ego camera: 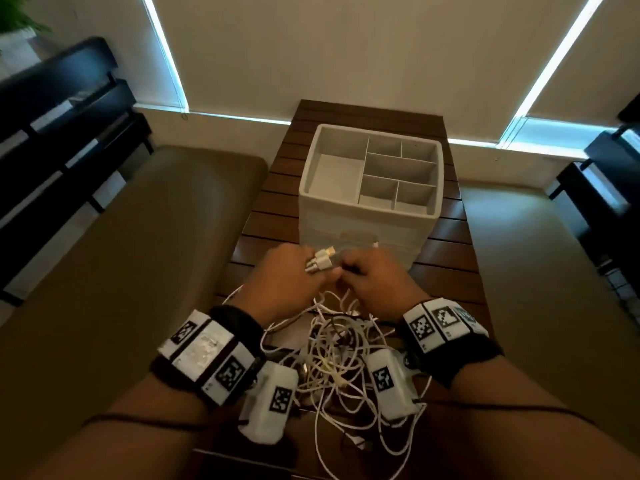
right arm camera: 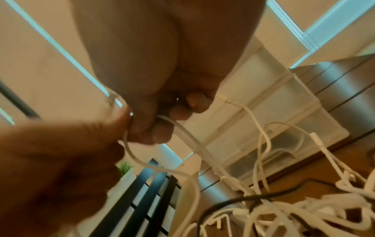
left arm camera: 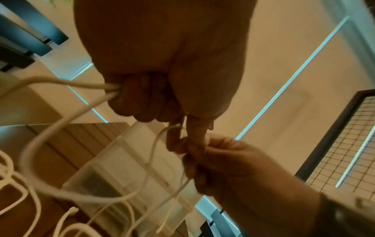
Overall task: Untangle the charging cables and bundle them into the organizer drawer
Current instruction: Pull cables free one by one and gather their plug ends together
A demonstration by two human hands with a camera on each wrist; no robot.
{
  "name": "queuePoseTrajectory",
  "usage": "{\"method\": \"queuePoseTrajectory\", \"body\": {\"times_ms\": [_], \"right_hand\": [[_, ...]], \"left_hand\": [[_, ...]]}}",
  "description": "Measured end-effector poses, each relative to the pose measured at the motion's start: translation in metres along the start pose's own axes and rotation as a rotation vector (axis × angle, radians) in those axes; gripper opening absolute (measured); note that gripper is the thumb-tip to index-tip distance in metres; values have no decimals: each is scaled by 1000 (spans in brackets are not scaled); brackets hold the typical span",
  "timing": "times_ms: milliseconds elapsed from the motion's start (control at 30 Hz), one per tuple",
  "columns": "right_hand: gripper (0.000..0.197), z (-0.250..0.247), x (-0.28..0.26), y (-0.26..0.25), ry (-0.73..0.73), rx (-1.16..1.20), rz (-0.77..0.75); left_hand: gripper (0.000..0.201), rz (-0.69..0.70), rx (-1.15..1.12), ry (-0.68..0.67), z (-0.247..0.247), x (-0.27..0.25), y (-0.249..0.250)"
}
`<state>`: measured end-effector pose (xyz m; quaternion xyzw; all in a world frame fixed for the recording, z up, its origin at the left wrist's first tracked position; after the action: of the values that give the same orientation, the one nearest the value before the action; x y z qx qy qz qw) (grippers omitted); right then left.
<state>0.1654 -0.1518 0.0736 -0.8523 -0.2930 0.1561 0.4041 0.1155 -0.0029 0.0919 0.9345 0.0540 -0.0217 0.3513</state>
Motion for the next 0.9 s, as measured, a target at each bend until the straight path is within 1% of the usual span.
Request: {"method": "queuePoseTrajectory", "body": {"times_ms": [33,100,167,267,333,400,433,467,500,533,600,667,700,733,800,833,867,900], "right_hand": [[15,-3,-2,-2,6,51,2],[15,-5,-5,0,2,123,17],[9,-1,-9,12,-38,161,82],[9,11,-13,35,-139,42,179],[12,15,-15,42,-129,-19,209],[13,15,-13,40,-64,-27,200],[15,15,-12,36,-39,-26,176],[18,15,-10,31,-31,-28,150],[19,16,-8,26,-44,-29,126],[18,17,-6,21,-69,-26,108],[16,17,-4,15,-87,31,76],[15,13,-4,11,-36,99,36],[13,10,-4,9,-9,111,28],[14,8,-5,8,11,122,32],[19,4,-6,8,24,139,51],[16,4,-8,10,8,115,76],[10,3,-8,12,-21,35,104],[7,3,-10,16,-56,-98,126]], "left_hand": [[33,0,-26,-24,3,0,-2],[26,5,-79,3,-3,1,1],[23,11,-85,89,-20,0,8],[18,33,-17,291,-54,-3,20],[19,-8,96,394,-74,-6,21],[16,-48,319,437,-84,-10,20],[8,-46,393,452,-84,-13,20],[7,-29,421,456,-81,-16,21],[22,-11,425,432,-73,-19,24],[32,17,399,379,-62,-20,24],[34,12,313,193,-41,-19,27],[38,-38,286,-35,-19,-11,19],[35,-56,291,-124,-11,-9,14],[30,-53,295,-161,-5,-7,9],[31,-38,289,-136,-1,-4,0],[32,-36,274,-100,-2,-3,-4],[31,-35,252,-54,-5,-2,-6],[28,-21,226,-5,-9,0,-7]]}}
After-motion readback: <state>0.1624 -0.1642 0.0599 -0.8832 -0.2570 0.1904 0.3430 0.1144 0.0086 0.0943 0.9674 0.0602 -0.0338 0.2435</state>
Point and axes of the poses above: each hand's wrist, its own x-axis towards the middle knuckle, its own z-axis out of the palm, y = z × x, the point moved 2 cm from there along x, towards the middle knuckle, and after that the axes turned 4 degrees about x, right-handed, at the moved point
